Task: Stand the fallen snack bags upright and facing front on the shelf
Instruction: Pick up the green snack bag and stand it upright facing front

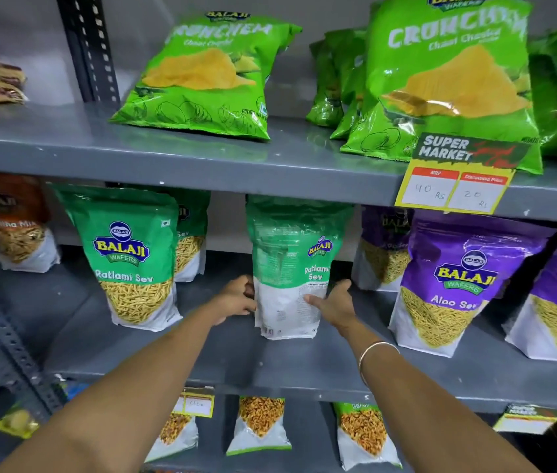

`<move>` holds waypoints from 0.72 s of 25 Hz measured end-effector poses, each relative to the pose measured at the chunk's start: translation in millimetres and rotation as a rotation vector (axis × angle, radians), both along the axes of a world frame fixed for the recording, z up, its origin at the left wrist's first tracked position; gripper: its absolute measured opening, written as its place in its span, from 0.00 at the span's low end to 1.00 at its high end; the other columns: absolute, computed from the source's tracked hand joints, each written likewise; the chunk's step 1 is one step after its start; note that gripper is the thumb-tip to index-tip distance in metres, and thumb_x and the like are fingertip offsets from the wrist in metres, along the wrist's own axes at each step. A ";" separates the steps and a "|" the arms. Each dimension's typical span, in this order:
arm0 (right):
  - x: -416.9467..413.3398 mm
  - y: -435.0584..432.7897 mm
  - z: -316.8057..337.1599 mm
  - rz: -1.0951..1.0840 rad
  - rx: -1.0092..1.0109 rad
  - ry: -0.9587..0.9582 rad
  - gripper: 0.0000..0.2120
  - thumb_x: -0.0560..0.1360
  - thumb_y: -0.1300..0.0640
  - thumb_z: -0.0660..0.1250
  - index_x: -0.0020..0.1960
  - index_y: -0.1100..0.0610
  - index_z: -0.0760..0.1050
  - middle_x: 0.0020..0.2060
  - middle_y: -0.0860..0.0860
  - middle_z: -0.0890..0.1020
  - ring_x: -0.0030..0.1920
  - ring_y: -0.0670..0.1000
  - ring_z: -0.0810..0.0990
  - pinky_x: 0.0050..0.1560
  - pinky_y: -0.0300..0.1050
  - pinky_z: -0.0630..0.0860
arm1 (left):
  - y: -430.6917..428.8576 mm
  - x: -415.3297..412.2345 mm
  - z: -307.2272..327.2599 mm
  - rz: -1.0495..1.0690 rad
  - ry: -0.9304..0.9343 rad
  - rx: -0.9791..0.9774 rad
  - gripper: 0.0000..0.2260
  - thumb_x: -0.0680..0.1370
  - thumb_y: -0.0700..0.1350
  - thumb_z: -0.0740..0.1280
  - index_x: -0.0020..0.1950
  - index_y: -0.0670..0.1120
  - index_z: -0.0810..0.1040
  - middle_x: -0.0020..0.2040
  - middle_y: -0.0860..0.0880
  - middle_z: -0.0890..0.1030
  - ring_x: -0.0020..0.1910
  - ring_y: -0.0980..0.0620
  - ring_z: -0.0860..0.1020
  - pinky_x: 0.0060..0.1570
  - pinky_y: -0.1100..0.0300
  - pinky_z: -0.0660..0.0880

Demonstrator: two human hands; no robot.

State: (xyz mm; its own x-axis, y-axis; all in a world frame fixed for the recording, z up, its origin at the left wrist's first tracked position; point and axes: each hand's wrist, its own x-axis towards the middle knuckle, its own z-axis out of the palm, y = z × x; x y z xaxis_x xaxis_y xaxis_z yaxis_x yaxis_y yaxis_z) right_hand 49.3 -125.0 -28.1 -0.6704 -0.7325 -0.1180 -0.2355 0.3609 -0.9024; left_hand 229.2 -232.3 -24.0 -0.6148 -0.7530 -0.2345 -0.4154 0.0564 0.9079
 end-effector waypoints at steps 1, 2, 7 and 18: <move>-0.1 -1.3 -1.7 -0.022 0.029 -0.060 0.31 0.69 0.58 0.73 0.60 0.65 0.55 0.51 0.56 0.70 0.50 0.53 0.72 0.44 0.49 0.78 | 1.0 3.0 2.9 -0.009 -0.001 0.049 0.16 0.73 0.31 0.63 0.56 0.47 0.67 0.43 0.49 0.76 0.41 0.53 0.76 0.40 0.61 0.72; 0.0 -2.1 -4.3 -0.031 0.043 -0.116 0.31 0.70 0.57 0.71 0.61 0.65 0.54 0.51 0.56 0.69 0.49 0.53 0.72 0.33 0.45 0.79 | 0.8 5.6 3.5 -0.018 -0.009 0.074 0.15 0.75 0.33 0.63 0.57 0.48 0.67 0.43 0.50 0.77 0.39 0.54 0.76 0.39 0.62 0.71; -0.7 1.3 -10.2 0.207 0.068 -0.185 0.18 0.71 0.66 0.65 0.59 0.58 0.68 0.53 0.53 0.72 0.46 0.48 0.71 0.32 0.34 0.69 | 3.0 7.4 6.6 -0.098 -0.082 0.018 0.06 0.74 0.39 0.68 0.47 0.50 0.76 0.42 0.52 0.77 0.41 0.58 0.73 0.39 0.64 0.67; 4.3 6.7 -2.8 0.451 0.061 -0.082 0.43 0.62 0.61 0.78 0.68 0.63 0.56 0.46 0.37 0.65 0.60 0.46 0.67 0.62 0.40 0.66 | 8.0 -16.2 10.7 0.035 -0.043 -0.081 0.18 0.70 0.38 0.72 0.57 0.44 0.73 0.56 0.46 0.73 0.60 0.48 0.71 0.53 0.63 0.65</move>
